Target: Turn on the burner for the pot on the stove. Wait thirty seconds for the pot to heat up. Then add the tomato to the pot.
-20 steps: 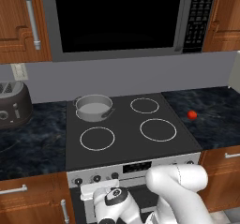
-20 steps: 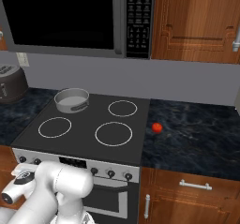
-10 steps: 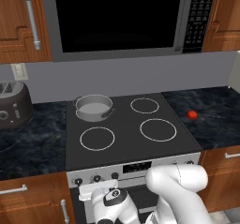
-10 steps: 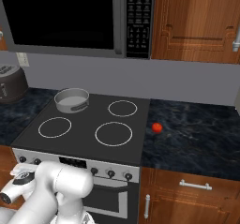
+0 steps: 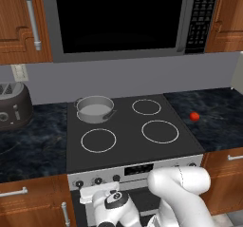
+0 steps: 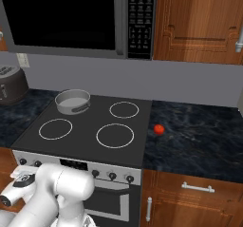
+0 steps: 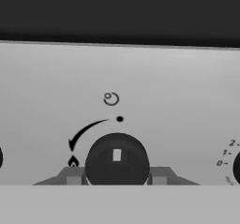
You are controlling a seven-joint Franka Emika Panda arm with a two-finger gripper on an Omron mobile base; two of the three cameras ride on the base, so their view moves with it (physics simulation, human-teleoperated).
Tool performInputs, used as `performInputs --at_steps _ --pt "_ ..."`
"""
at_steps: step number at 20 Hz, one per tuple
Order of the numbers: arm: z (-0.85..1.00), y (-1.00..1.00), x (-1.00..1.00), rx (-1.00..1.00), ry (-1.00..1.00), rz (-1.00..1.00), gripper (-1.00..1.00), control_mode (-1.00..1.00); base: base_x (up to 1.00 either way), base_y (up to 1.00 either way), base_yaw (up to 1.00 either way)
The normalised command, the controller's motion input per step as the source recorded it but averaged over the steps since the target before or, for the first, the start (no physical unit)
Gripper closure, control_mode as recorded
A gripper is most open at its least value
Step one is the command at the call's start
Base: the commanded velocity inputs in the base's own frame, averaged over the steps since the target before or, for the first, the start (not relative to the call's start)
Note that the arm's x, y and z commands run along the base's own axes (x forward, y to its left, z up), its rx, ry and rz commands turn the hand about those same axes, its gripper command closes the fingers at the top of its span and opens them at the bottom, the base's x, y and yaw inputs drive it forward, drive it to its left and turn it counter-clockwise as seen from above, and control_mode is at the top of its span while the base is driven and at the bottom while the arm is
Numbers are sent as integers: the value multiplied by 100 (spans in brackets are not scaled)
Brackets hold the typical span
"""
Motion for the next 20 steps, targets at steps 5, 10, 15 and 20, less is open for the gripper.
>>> performInputs --at_steps 5,10,15,20 --pt "0 0 5 -13 6 6 100 -100 0 0 0" --pt "0 0 0 -22 16 7 100 -100 0 0 0" --pt "0 0 0 -32 18 10 100 -100 0 0 0" --pt "-7 0 -3 -46 1 15 100 -100 0 0 0"
